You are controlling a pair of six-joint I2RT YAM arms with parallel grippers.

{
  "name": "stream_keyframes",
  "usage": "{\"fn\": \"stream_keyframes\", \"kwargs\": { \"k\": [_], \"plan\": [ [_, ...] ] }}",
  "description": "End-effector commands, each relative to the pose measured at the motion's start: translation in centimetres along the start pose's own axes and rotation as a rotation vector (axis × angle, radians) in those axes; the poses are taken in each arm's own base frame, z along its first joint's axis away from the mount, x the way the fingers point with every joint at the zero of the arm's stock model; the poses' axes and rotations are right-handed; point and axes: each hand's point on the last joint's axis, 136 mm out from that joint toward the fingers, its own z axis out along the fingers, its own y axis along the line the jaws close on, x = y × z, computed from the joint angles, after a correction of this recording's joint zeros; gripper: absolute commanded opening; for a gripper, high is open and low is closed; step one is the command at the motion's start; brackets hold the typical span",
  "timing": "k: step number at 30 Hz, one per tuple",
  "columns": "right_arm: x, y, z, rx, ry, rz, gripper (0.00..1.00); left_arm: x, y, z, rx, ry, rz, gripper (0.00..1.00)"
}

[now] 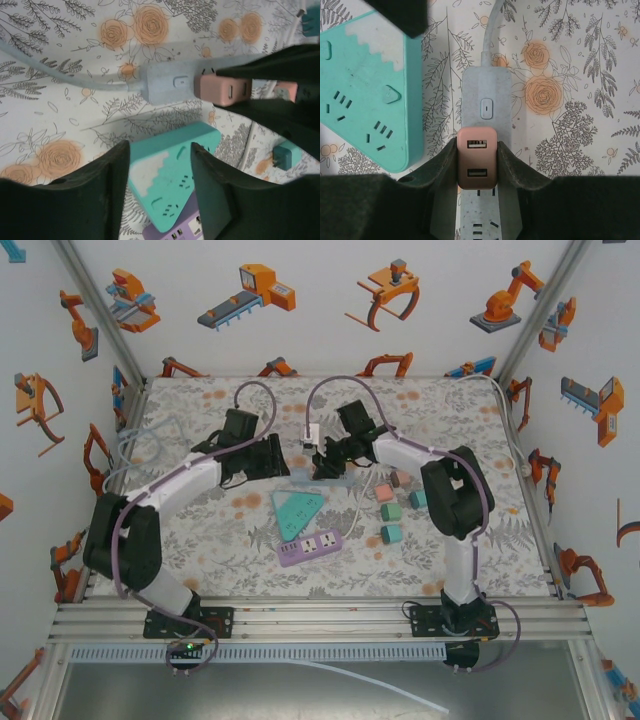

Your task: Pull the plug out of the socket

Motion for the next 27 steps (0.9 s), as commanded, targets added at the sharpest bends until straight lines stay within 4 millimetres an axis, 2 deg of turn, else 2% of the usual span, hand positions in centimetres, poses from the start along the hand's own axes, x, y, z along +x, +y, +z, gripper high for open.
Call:
{"fn": "stream_keyframes", "kwargs": {
  "k": [1,7,11,14,19,24,27],
  "plan": [
    [-2.5,0.6,-1.5,0.004,-0.067,-0.087,0.21,-1.8,-0.4,1.1,0.002,-0.021,-0.038,0.45],
    [-3.3,1.0,-1.7,-0.006,-0.112,-0.080,0.20,-2.3,-0.6,4.4,0.020,0.014,-0.006,0.41],
    [-3.2,1.0,-1.5,-0.012,-0.117,-0.072,0.20,-1.4,0.2,5.9,0.000,0.050,-0.001,0.40],
    [-3.4,0.8,-1.6,-0.005,-0.122,-0.071,0.20,0.0,0.9,6.9,0.001,0.092,-0.001,0.40],
    [-4.0,0.4,-1.7,0.006,-0.134,-0.072,0.19,3.6,2.0,8.3,0.007,0.188,-0.004,0.39],
    [-4.6,-0.1,-1.9,0.025,-0.146,-0.071,0.17,7.1,4.1,9.0,-0.043,0.270,-0.006,0.39],
    [-5.5,-0.4,-2.1,0.027,-0.167,-0.071,0.15,8.5,5.1,9.0,-0.081,0.301,0.021,0.39]
  ]
}}
